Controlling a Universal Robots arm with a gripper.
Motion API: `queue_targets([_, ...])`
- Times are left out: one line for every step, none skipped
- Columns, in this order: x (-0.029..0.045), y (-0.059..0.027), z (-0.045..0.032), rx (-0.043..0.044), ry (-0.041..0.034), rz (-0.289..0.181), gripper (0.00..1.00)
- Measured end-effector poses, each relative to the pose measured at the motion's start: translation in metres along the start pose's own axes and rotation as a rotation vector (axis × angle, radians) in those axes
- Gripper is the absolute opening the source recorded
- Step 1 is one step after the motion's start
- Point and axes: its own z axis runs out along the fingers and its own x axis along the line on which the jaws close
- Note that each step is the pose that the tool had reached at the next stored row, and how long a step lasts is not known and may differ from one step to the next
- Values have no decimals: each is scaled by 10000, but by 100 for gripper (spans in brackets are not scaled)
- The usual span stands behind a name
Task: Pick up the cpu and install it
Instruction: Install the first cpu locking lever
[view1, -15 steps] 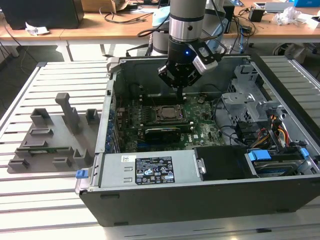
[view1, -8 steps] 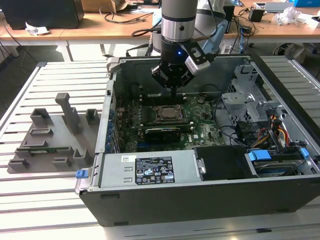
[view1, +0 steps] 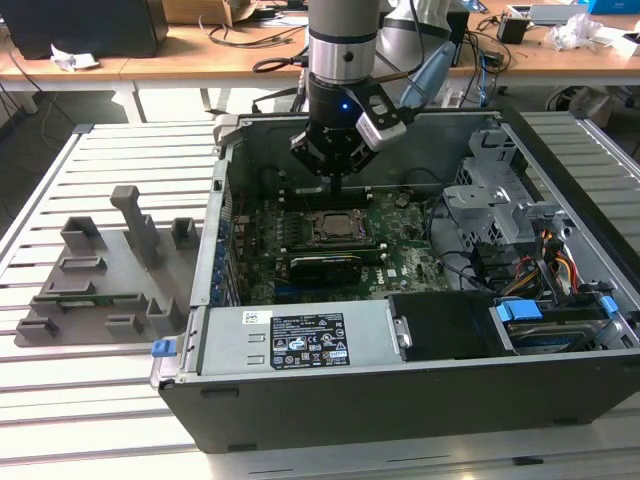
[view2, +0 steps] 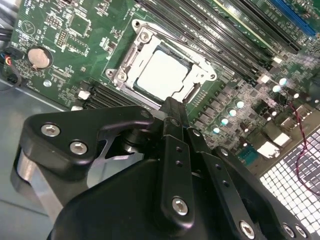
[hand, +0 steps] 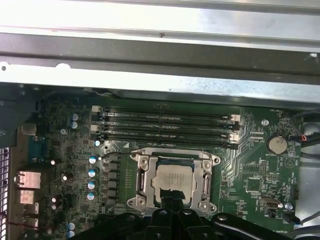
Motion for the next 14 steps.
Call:
queue_targets([8, 0, 0, 1, 0, 0, 11])
queue_targets([23, 1, 0, 1, 0, -1, 11])
queue_targets([36, 2, 0, 0, 1, 0, 11])
queue_targets([44, 2, 0, 0, 0, 1, 11])
queue_targets([52, 3, 0, 1, 0, 1, 11])
queue_targets([66, 3, 0, 0, 0, 0, 11])
queue_targets([74, 4, 0, 1, 0, 0, 11])
queue_targets([87, 5, 1, 0, 0, 1, 11])
queue_targets([97, 5, 1, 1, 0, 1, 11])
queue_targets([114, 6, 1, 0, 0, 0, 11])
queue_targets([124, 7, 1, 0, -1, 0, 11])
queue_targets([137, 7, 1, 0, 0, 0, 11])
queue_targets([150, 8, 1, 0, 0, 1, 11])
queue_targets([170, 9, 1, 1, 0, 1, 11])
